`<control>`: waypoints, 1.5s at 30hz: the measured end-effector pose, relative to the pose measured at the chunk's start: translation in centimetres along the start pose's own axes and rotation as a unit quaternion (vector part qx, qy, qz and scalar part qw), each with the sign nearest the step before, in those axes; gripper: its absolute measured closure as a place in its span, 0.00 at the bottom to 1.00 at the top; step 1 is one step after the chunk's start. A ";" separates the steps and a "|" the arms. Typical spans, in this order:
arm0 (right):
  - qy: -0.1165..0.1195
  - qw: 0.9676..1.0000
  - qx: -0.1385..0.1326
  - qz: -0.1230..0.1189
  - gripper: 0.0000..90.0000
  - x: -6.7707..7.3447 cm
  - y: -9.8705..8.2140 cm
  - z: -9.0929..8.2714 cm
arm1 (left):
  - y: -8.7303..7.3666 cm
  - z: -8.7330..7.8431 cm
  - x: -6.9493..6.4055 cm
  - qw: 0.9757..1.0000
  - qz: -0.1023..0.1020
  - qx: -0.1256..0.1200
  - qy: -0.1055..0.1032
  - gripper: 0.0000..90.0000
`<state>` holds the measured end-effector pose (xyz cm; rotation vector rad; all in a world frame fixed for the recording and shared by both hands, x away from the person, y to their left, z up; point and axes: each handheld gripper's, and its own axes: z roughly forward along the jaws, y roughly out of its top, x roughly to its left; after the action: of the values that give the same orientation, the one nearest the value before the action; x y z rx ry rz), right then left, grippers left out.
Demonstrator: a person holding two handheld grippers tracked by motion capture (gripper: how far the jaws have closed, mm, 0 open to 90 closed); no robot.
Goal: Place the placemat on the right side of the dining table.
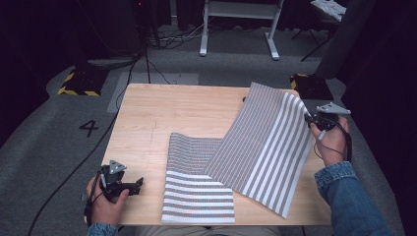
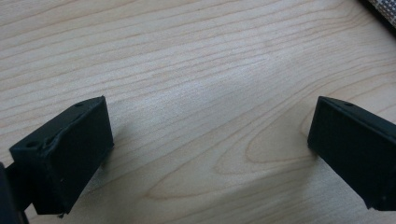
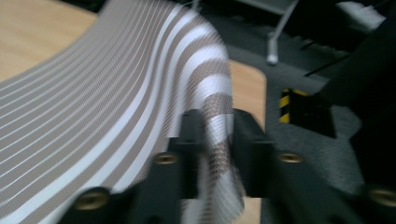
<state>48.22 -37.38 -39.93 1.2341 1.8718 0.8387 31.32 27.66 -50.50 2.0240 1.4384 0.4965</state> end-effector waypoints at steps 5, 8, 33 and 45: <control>-0.006 0.999 -0.027 0.026 0.53 0.1 -0.4 0.3 | 0.0 0.0 0.0 1.000 -0.001 0.000 0.001 0.00; 0.010 0.999 -0.029 0.030 0.50 0.7 -0.5 -0.8 | 0.0 0.0 0.0 1.000 0.000 0.001 0.000 0.00; 0.232 0.973 0.003 -0.001 0.43 12.8 0.3 -7.1 | 0.0 0.0 0.0 1.000 -0.001 0.001 0.000 0.00; 0.308 0.947 0.069 -0.053 0.41 21.7 -1.1 -5.3 | 0.0 0.0 0.0 1.000 0.000 0.001 0.000 0.00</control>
<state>37.30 -18.11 -42.85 1.0031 2.5052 1.1403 31.38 27.65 -50.49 2.0249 1.4401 0.4946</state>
